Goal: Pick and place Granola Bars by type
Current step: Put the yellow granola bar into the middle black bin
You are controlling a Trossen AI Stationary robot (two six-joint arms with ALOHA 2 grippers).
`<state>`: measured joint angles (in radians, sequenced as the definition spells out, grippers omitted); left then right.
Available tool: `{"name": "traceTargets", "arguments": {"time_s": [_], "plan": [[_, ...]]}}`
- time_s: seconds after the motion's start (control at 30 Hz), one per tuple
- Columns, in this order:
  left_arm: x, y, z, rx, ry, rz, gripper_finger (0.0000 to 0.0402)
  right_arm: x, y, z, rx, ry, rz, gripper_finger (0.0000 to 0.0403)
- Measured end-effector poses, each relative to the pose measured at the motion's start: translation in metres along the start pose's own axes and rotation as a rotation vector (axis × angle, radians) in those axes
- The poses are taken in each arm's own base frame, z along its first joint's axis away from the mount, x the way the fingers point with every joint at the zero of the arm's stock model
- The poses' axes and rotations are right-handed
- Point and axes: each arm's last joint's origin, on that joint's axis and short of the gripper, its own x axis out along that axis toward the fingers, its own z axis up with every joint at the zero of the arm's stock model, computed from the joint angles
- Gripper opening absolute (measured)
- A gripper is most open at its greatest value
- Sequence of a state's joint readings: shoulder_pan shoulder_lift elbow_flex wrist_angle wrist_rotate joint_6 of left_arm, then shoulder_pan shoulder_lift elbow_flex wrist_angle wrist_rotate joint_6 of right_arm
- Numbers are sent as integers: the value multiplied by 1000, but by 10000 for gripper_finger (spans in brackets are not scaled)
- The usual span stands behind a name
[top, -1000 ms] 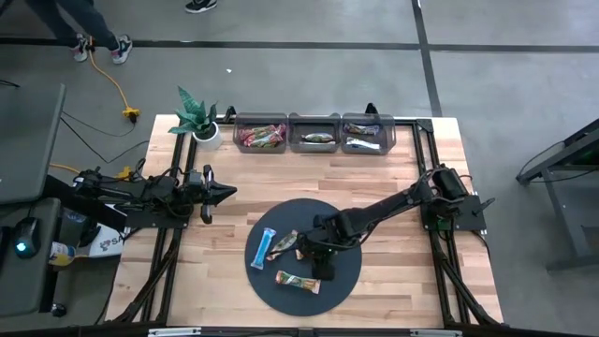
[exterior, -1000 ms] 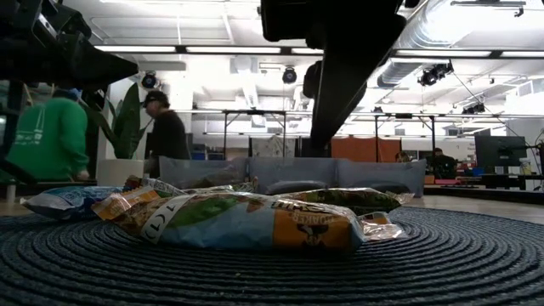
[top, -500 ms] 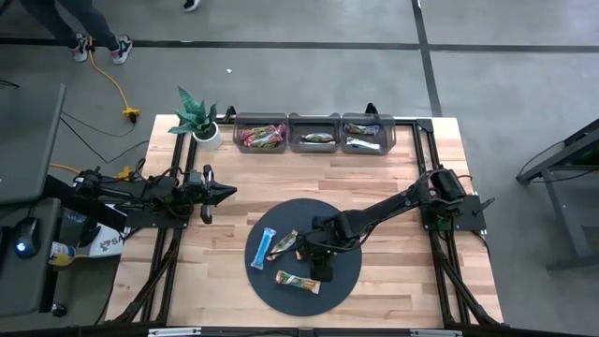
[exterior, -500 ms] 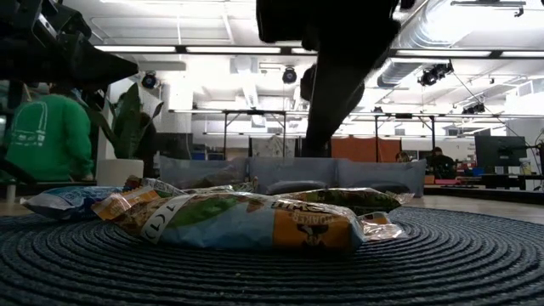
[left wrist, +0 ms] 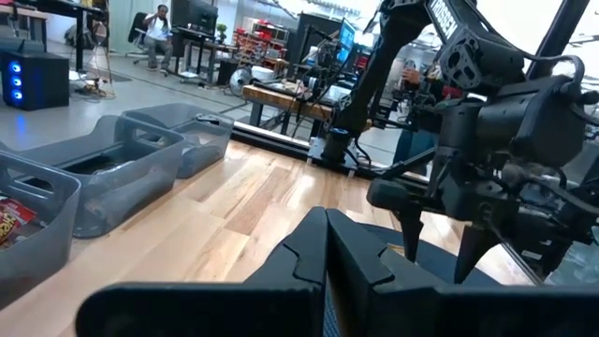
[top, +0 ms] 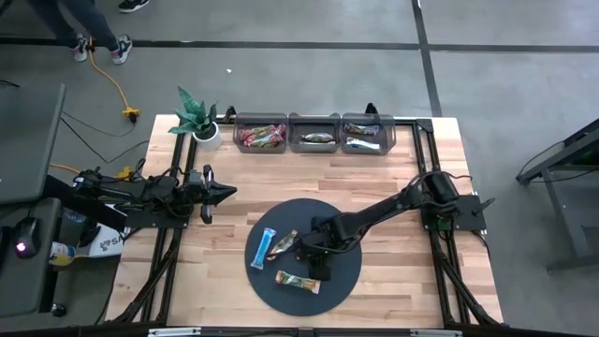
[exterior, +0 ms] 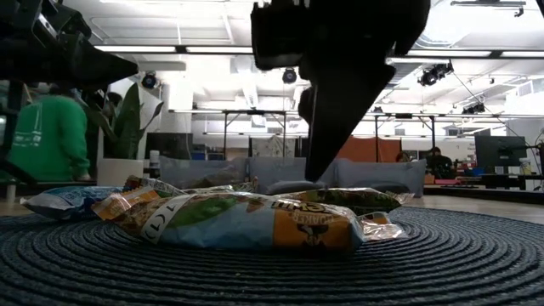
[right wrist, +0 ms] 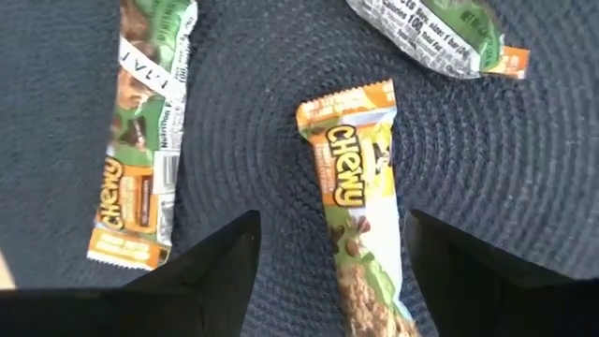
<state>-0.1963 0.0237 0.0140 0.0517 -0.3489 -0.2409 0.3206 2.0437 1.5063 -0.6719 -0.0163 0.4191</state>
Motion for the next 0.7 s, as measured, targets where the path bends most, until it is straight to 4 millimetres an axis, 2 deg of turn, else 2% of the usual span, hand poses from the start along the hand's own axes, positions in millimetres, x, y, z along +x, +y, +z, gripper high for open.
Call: {"name": "traceTargets", "arguments": {"time_s": [0.27, 0.57, 0.7], "plan": [[0, 0, 0, 0, 0, -1, 1, 8, -5, 1, 2, -1, -29, 248], [0, 0, 0, 0, 0, -1, 1, 9, -9, 3, 12, 6, -6, 248], [0, 0, 0, 0, 0, -1, 1, 17, -9, 2, 8, 30, 11, 248]]}}
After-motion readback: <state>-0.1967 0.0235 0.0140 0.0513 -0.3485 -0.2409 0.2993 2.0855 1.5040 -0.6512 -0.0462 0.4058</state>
